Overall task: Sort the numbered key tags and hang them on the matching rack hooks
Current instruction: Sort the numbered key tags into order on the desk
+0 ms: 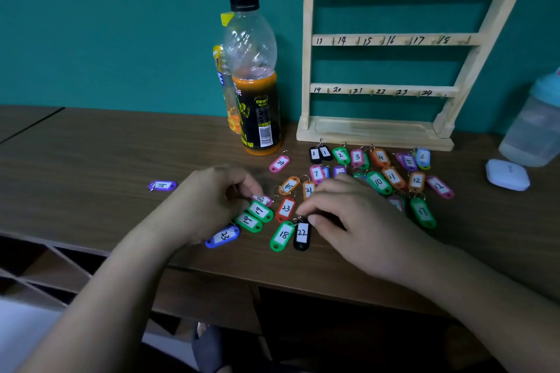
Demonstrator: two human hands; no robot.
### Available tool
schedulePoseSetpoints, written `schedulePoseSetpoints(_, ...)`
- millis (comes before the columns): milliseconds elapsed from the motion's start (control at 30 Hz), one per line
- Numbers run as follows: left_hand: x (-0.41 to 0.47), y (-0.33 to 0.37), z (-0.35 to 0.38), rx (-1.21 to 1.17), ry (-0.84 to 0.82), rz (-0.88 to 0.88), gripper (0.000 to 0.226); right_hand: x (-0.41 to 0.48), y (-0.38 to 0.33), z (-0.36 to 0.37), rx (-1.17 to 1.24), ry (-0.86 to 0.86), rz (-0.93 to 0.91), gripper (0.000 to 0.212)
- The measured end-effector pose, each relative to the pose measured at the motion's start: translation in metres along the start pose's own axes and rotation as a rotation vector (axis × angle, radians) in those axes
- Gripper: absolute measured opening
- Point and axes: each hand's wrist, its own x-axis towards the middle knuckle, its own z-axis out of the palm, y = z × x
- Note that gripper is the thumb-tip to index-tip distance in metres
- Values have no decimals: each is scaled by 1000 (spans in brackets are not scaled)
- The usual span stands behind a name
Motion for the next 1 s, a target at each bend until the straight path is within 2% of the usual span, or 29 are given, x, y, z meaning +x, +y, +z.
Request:
schedulePoseSetpoints(133, 5, -4, -5, 14, 110, -66, 29, 6, 4, 2, -22, 31, 15, 18)
schedulePoseSetpoints(300, 8, -6, -4, 26, 58, -72, 19, 20, 10, 5, -102, 9, 23, 28)
schedulePoseSetpoints(500, 9, -10, -5, 32, 43, -49, 18, 29, 3, 15, -83, -24, -6, 35)
schedulePoseSetpoints(700, 17, -11, -4, 46, -10, -40, 14, 34, -2, 19, -70, -20, -6, 35)
schedulePoseSetpoints(900, 20, -7, -6, 81, 55, -103, 12, 35, -5, 17, -54, 29, 15, 30)
schedulePoseSetpoints(1000, 17, -10, -9, 6, 91, -156, 11, 35, -6, 17, -35, 68, 27, 27)
